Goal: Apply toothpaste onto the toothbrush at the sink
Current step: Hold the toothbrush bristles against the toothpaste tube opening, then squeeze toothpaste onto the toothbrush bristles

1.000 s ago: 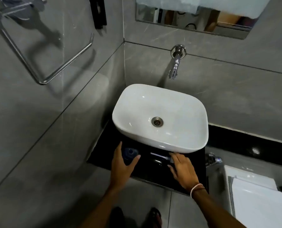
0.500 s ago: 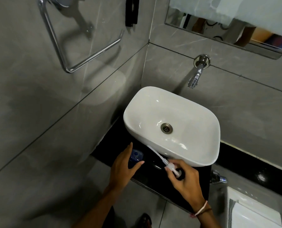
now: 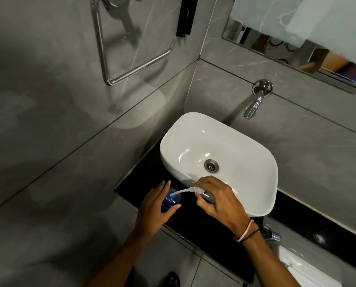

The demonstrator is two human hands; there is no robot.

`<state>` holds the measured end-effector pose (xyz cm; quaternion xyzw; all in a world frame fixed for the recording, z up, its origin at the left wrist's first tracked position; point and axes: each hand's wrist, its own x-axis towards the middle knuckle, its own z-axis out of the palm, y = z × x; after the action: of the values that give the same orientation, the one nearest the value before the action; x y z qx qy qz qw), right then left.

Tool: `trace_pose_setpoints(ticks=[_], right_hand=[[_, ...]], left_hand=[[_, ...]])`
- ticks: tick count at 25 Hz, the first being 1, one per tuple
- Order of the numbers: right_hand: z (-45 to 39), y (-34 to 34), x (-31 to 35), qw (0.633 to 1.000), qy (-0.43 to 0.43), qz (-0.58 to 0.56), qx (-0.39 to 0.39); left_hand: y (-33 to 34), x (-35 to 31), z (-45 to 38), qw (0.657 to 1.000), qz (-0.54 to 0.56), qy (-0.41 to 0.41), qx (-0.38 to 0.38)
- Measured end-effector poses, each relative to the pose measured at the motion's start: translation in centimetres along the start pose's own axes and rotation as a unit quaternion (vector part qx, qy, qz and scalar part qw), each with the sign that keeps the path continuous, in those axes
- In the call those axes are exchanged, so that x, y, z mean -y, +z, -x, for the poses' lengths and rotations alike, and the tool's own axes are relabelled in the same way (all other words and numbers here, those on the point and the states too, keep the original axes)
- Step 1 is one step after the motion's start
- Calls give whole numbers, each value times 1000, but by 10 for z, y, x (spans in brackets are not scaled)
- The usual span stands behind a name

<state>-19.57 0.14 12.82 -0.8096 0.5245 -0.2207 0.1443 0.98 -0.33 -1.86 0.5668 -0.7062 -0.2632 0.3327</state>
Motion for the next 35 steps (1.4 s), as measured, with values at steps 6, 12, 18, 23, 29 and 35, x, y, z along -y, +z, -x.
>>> trace_pose_setpoints(ticks=[6, 12, 18, 23, 29, 35], right_hand=[[-11, -2, 8, 999, -16, 40, 20], [-36, 14, 16, 980, -64, 87, 165], [-68, 42, 19, 968, 27, 68, 240], [-76, 56, 25, 957, 37, 109, 266], [-48, 51, -1, 964, 155, -74, 201], [-15, 85, -11, 956, 212, -201, 8]], left_hand=[[-2, -1, 2, 1000, 15, 2, -10], [-1, -2, 2, 1000, 11, 8, -21], [1, 3, 1, 1000, 22, 10, -11], [3, 3, -1, 999, 44, -2, -16], [4, 5, 2, 998, -2, 44, -41], [2, 6, -1, 995, -73, 51, -51]])
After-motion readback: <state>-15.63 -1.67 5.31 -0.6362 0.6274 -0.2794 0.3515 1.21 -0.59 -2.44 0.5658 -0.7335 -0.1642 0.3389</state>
